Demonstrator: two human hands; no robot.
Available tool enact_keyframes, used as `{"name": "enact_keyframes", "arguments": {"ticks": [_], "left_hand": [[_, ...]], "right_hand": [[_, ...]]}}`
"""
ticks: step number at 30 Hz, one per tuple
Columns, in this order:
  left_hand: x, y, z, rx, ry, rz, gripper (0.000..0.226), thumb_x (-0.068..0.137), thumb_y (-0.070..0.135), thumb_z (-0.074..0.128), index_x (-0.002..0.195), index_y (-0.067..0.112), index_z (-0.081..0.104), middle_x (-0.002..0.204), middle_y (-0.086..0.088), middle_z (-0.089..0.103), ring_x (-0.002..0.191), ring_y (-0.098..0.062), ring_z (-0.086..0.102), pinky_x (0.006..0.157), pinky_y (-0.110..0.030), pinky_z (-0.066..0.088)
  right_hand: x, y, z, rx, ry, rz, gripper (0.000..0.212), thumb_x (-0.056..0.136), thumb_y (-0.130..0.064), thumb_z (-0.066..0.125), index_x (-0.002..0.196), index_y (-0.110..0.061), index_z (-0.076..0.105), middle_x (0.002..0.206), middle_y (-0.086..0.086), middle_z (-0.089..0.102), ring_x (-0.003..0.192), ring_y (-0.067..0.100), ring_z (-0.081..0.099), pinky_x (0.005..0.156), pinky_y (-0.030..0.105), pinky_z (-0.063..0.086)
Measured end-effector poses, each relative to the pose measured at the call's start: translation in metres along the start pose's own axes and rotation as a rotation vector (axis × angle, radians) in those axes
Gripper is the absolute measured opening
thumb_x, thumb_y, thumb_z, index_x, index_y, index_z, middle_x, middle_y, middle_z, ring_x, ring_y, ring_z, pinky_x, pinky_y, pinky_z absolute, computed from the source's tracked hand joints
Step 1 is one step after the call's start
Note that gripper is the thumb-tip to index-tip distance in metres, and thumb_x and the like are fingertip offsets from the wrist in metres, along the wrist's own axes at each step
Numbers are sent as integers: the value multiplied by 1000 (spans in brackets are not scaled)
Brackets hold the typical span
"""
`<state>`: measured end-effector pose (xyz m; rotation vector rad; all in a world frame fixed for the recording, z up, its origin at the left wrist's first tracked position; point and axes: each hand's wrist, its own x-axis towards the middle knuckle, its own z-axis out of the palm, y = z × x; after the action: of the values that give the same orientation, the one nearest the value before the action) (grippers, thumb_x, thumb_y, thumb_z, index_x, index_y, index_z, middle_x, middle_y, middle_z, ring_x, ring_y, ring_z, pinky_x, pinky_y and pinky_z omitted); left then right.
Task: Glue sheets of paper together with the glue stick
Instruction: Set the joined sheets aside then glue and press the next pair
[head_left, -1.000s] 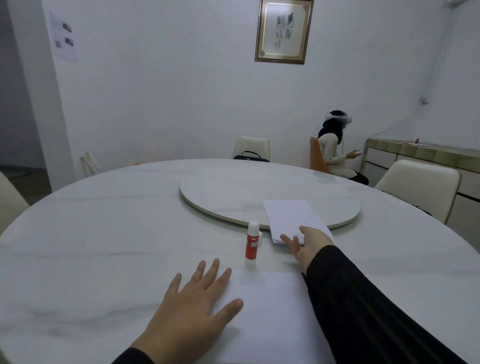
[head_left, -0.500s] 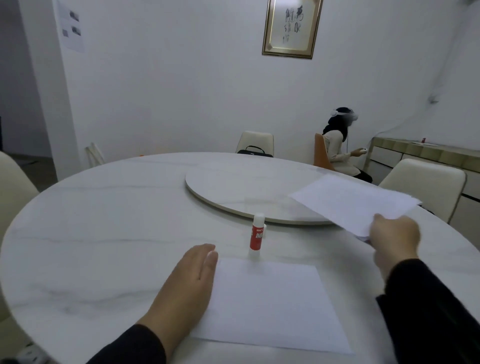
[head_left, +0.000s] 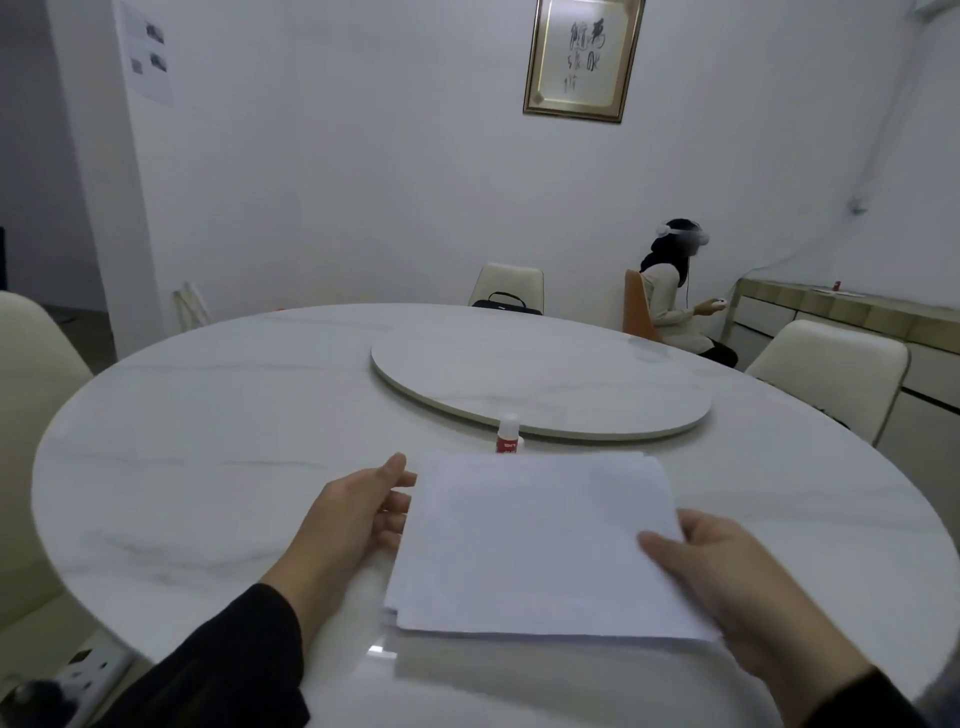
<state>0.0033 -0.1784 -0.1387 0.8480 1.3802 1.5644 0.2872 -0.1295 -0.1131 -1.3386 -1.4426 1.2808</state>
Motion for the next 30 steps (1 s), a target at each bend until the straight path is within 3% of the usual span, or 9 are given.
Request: {"name": "enact_keyframes", "arguments": {"ticks": [3,6,10,16,21,24,30], "left_hand": [[0,-4,-3,171,72,47,17,85,20,67,98,8,69,77,-11,73,61,-22,64,58,-33,51],[0,-5,-3,294,113,59,17,80,12,72,96,15,69,86,-11,73,76,-25,70,64,-32,54],[-1,-3,2,395,134,88,15,80,13,72,94,16,68,76,-6,72,60,-15,64,54,-24,48],[-2,-2,2,486,132,95,10,78,20,74,87,18,70,64,-2,68,45,-11,54,48,-24,42],[-9,-1,2,605,181,128,11,80,25,72,73,17,71,61,-1,72,41,-2,57,41,-17,36],[-12,0,3,642,187,128,16,78,28,74,69,15,71,62,0,71,45,-4,59,42,-14,37],[-12,1,3,676,167,95,19,70,26,81,82,17,70,72,0,71,60,-13,68,52,-19,44]], "right_hand": [[11,7,16,-100,47,-12,10,89,0,58,93,1,67,85,19,75,73,33,70,67,37,55],[15,11,24,-137,86,-21,7,87,-4,62,87,-4,68,82,15,75,75,33,70,71,39,55],[19,19,24,-184,142,-51,11,87,-13,62,80,-9,69,80,9,75,77,30,71,76,42,56],[25,28,24,-215,199,-85,25,89,-18,60,76,2,67,79,19,72,79,38,68,64,34,47],[25,29,22,-263,221,-106,36,87,-25,60,79,11,61,83,27,69,66,33,62,60,32,41],[23,27,25,-343,233,-112,38,88,-27,58,79,9,62,82,24,69,76,39,64,61,33,42],[16,19,31,-450,262,-130,40,88,-28,58,58,-9,40,57,7,44,54,20,39,51,31,28]]}}
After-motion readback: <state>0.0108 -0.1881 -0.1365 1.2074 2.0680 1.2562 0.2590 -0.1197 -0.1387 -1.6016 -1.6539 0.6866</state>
